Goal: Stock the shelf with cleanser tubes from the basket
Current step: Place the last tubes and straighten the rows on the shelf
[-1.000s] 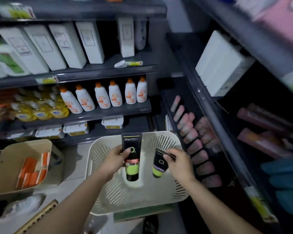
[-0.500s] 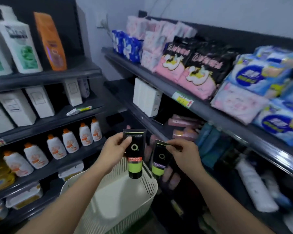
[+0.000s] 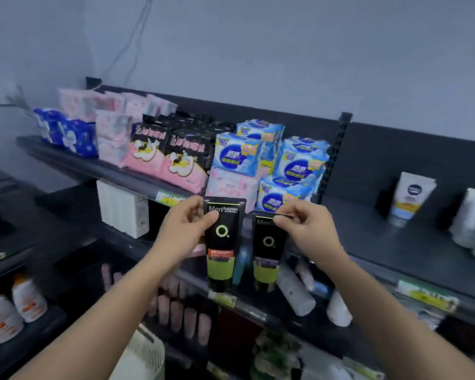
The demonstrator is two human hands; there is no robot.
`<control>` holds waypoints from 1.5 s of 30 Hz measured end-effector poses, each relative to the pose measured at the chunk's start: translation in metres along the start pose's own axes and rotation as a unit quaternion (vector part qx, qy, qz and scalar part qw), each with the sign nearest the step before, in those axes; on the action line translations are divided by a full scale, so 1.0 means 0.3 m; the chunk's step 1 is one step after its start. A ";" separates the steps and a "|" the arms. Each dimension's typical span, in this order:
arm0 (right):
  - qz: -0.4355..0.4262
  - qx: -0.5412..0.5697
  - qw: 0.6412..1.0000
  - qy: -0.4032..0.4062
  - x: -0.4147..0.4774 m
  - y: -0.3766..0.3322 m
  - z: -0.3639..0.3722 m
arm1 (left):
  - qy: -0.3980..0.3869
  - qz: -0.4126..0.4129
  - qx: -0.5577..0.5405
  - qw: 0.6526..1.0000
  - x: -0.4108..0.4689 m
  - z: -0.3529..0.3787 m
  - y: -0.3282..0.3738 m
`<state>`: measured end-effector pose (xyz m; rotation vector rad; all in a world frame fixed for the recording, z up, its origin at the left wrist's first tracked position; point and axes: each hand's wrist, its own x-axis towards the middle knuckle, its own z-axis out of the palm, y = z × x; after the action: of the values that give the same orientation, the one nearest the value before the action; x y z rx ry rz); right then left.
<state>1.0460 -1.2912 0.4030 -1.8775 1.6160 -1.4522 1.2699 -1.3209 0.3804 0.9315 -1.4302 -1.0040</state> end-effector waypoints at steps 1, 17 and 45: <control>0.010 0.005 1.000 0.015 0.012 0.009 -0.050 | -0.006 0.012 -0.005 1.000 0.022 0.045 0.012; -0.004 -0.051 0.992 0.116 0.188 0.153 -0.680 | -0.038 0.108 -0.019 0.993 0.287 0.709 0.245; 0.103 -0.013 0.985 0.137 0.452 0.540 -0.719 | -0.108 0.010 0.092 0.990 0.952 1.259 -0.103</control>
<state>0.7615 -1.3800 0.4513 -1.5193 1.8966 -1.6598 0.8688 -1.5693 0.4306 0.9600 -1.7336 -0.9940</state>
